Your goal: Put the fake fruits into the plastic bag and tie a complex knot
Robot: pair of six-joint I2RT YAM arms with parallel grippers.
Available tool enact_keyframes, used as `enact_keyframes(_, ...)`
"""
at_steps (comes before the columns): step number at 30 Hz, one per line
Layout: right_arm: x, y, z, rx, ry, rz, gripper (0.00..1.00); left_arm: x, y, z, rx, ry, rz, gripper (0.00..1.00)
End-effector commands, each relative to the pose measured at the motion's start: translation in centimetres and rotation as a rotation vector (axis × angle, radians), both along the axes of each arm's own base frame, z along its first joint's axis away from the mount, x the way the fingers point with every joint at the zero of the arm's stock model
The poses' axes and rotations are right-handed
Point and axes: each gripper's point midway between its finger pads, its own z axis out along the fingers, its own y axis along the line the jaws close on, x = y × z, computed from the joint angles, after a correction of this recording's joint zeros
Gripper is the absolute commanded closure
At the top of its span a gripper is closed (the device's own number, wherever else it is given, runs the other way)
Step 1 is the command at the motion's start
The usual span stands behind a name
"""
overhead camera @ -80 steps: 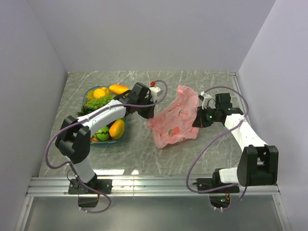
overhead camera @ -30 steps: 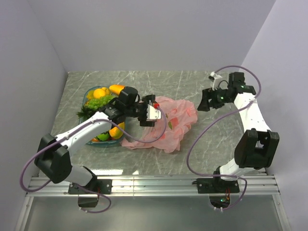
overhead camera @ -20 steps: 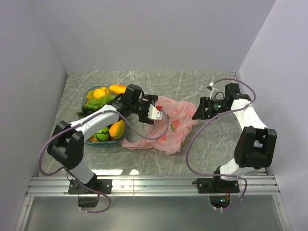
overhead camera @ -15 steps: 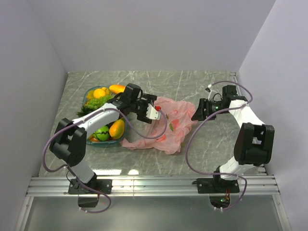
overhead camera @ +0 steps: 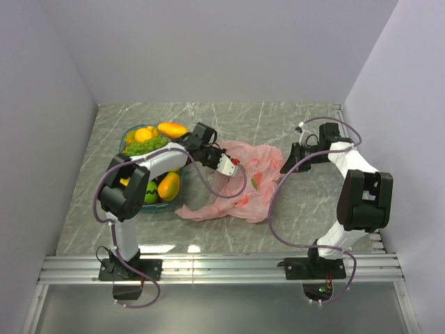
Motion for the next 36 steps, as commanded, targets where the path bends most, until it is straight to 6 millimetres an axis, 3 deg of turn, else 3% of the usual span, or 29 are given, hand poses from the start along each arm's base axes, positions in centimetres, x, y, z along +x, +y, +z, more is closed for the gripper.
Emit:
enact_keyframes(1, 1.6, -2.3, 0.5, -0.096, -0.075, -0.005, 1.00, -0.4, 0.5, 6.2, -0.102, 0.018, 0.020, 1.00)
enact_keyframes(2, 2.1, -3.6, 0.2, -0.153, -0.089, -0.024, 1.00, -1.5, 1.4, 6.1, -0.105, 0.063, 0.019, 1.00)
enact_keyframes(3, 2.8, -4.8, -0.3, -0.201, -0.110, -0.028, 1.00, -2.6, 2.1, 7.8, -0.132, 0.067, 0.010, 1.00)
enact_keyframes(4, 3.8, -6.4, -0.1, -0.235, -0.133, -0.055, 1.00, -3.9, 4.0, 6.8, -0.107, 0.131, 0.031, 1.00)
enact_keyframes(5, 4.5, -7.7, -0.9, -0.282, -0.133, -0.061, 1.00, -4.8, 4.8, 8.2, -0.129, 0.132, 0.031, 1.00)
enact_keyframes(8, 6.8, -10.2, -1.0, -0.349, -0.163, -0.088, 1.00, -6.7, 7.7, 7.5, -0.128, 0.208, 0.095, 1.00)
enact_keyframes(10, 7.7, -10.9, -0.8, -0.380, -0.180, -0.098, 1.00, -7.2, 8.4, 8.7, -0.172, 0.215, 0.140, 1.00)
enact_keyframes(13, 8.8, -9.6, 0.5, -0.342, -0.196, -0.075, 1.00, -7.4, 7.5, 10.4, -0.261, 0.233, 0.174, 1.00)
enact_keyframes(14, 8.4, -8.9, 0.5, -0.332, -0.165, -0.062, 0.97, -7.2, 7.0, 11.1, -0.288, 0.244, 0.190, 1.00)
enact_keyframes(15, 8.4, -8.0, 1.0, -0.327, -0.172, -0.048, 0.81, -6.8, 6.3, 11.5, -0.306, 0.262, 0.202, 1.00)
enact_keyframes(16, 8.2, -7.8, 1.2, -0.334, -0.173, -0.058, 0.67, -6.6, 5.1, 13.1, -0.341, 0.294, 0.232, 1.00)
enact_keyframes(17, 8.5, -7.8, 3.0, -0.338, -0.220, -0.088, 0.55, -6.3, 4.4, 13.1, -0.351, 0.331, 0.256, 1.00)
enact_keyframes(18, 8.4, -7.8, 3.9, -0.340, -0.239, -0.103, 0.32, -6.1, 3.8, 13.6, -0.362, 0.361, 0.277, 1.00)
enact_keyframes(19, 8.5, -8.1, 5.1, -0.355, -0.265, -0.119, 0.31, -6.0, 2.8, 15.0, -0.391, 0.397, 0.303, 1.00)
enact_keyframes(20, 8.1, -8.1, 7.2, -0.363, -0.310, -0.131, 0.30, -5.7, 2.4, 15.3, -0.395, 0.418, 0.328, 1.00)
enact_keyframes(21, 8.0, -8.1, 8.5, -0.368, -0.340, -0.138, 0.17, -5.5, 2.1, 14.5, -0.380, 0.473, 0.359, 1.00)
enact_keyframes(23, 7.1, -8.1, 12.5, -0.386, -0.438, -0.159, 0.17, -4.8, 1.3, 14.7, -0.389, 0.541, 0.425, 1.00)
enact_keyframes(25, 6.2, -7.2, 14.9, -0.377, -0.496, -0.154, 0.16, -4.6, 0.7, 15.5, -0.399, 0.613, 0.477, 1.00)
enact_keyframes(26, 4.9, -6.5, 16.5, -0.364, -0.522, -0.153, 0.15, -4.1, 0.5, 14.8, -0.391, 0.652, 0.512, 1.00)
enact_keyframes(28, 3.7, -4.3, 17.0, -0.361, -0.528, -0.114, 0.15, -3.8, 0.0, 15.5, -0.401, 0.720, 0.585, 1.00)
enact_keyframes(30, 2.5, -2.9, 17.4, -0.359, -0.536, -0.116, 0.15, -3.1, -0.3, 14.5, -0.391, 0.807, 0.685, 1.00)
enact_keyframes(31, 1.8, -2.1, 16.1, -0.352, -0.511, -0.108, 0.15, -2.6, -0.8, 15.8, -0.411, 0.815, 0.703, 1.00)
enact_keyframes(32, 1.2, 0.2, 17.2, -0.316, -0.561, -0.096, 0.14, -2.5, -0.8, 14.4, -0.379, 0.870, 0.755, 1.00)
enact_keyframes(34, 0.2, 1.6, 16.5, -0.302, -0.555, -0.127, 0.07, -2.1, -1.0, 14.8, -0.397, 0.936, 0.845, 1.00)
enact_keyframes(35, 0.2, 3.5, 17.1, -0.275, -0.598, -0.111, 0.05, -1.9, -1.1, 14.3, -0.397, 0.961, 0.884, 1.00)
enact_keyframes(36, 0.3, 3.7, 17.1, -0.283, -0.609, -0.140, 0.04, -2.1, -1.2, 14.2, -0.410, 1.010, 0.931, 1.00)
